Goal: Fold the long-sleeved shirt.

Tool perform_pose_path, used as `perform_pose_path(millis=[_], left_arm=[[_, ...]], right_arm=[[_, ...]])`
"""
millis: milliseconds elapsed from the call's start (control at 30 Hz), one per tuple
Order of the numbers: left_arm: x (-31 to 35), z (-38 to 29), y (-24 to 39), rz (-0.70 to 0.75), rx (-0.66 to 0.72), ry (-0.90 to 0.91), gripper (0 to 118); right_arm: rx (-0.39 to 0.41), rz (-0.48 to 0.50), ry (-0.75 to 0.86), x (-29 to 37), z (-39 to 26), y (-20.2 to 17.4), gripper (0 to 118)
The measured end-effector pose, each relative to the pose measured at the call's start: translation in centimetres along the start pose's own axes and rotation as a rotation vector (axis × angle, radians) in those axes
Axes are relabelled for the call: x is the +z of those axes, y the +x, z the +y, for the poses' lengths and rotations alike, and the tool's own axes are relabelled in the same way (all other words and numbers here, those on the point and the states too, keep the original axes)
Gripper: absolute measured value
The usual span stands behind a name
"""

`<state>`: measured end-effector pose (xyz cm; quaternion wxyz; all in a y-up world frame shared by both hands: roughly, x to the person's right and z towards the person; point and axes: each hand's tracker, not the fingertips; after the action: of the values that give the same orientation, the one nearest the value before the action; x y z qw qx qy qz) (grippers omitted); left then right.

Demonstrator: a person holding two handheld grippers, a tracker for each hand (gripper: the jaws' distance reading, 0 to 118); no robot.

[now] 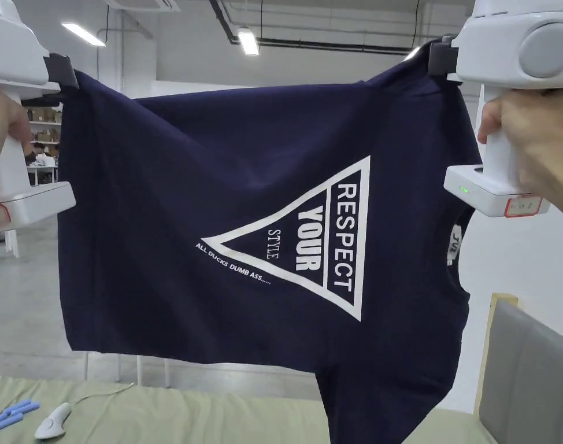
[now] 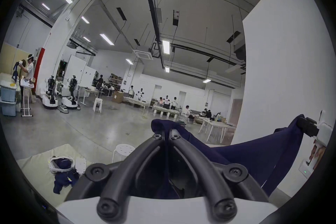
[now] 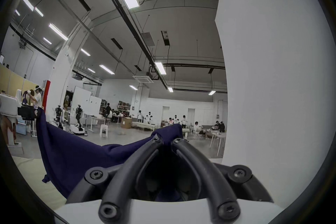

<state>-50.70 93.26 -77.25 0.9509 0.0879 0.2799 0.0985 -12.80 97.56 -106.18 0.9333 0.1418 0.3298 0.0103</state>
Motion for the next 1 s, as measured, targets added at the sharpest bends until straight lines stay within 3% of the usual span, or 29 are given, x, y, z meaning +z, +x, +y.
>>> perform_pose_path(millis=[167,333,467,867,933,1000], left_arm=[[-1.5,-5.4,-1.9,-0.009,0.031,-0.115,6],[1.3,-14.4,-3.5,-0.043,0.062,-0.238,6],[4.5,-20.5,-5.3,-0.058,0.135,-0.343,6],[23.1,-34.7,-7.5,-0.101,0.153,-0.551,6],[26.9,-36.1,-7.5,-0.134,0.184,-0.597,6],[30.8,-37.7,-7.7,-0.138,0.165,-0.604,6]], right_arm=[[-0.024,0.024,-0.113,0.8,-6.3,0.7,4],[-0.018,0.059,-0.269,4.7,-15.3,1.3,4],[-0.061,0.067,-0.335,9.9,-21.1,1.8,4],[-0.173,0.094,-0.559,32.8,-33.2,2.3,4],[-0.160,0.088,-0.575,36.7,-34.7,2.4,4],[-0.090,0.121,-0.671,40.8,-35.8,2.0,4]])
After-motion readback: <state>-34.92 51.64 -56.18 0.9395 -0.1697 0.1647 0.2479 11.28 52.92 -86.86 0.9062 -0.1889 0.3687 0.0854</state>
